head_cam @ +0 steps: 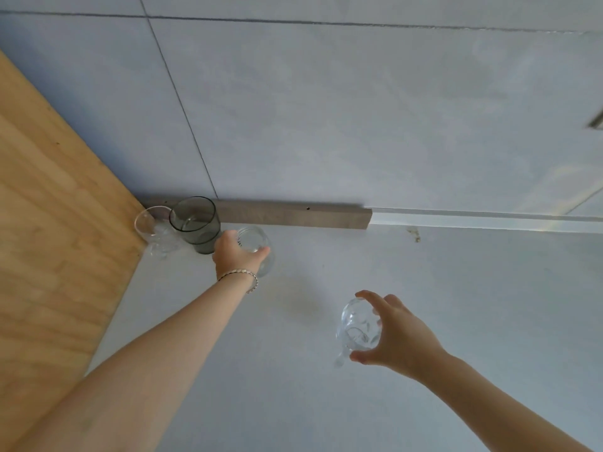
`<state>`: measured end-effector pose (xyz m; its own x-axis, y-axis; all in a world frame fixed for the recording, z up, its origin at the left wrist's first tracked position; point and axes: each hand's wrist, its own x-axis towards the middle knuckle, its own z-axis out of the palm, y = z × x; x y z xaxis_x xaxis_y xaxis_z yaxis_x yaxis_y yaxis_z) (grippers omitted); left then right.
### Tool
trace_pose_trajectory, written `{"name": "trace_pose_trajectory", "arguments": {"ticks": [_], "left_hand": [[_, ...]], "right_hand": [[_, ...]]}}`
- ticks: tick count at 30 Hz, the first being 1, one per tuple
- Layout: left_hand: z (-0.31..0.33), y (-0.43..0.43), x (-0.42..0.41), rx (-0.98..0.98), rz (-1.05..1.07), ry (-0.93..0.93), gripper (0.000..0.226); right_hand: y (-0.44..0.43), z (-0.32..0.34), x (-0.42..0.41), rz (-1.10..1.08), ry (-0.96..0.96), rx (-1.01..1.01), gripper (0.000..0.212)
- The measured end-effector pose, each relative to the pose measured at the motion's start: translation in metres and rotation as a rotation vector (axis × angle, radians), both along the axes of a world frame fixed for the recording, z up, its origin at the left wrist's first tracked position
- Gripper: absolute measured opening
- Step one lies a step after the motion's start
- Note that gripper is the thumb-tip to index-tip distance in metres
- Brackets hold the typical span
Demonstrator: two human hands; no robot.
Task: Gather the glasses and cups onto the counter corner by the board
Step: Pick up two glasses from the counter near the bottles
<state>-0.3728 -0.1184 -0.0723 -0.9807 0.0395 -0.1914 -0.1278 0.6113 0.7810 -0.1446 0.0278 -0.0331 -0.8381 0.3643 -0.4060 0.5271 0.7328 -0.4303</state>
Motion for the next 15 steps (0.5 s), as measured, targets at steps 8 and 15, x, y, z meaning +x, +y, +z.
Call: {"name": "trace_pose_trajectory", "arguments": {"ticks": [8, 15], "left_hand": [[-0.02, -0.016, -0.021, 0.027, -0.163, -0.066, 0.057], [-0.033, -0.009, -0.047, 0.118, -0.126, -0.096, 0.058]], "right_hand": [[-0.007, -0.005, -0.064, 0.047, -0.04, 0.061, 0.094], [0.006, -0.01, -0.168, 0.117, -0.006, 0.074, 0.092]]}}
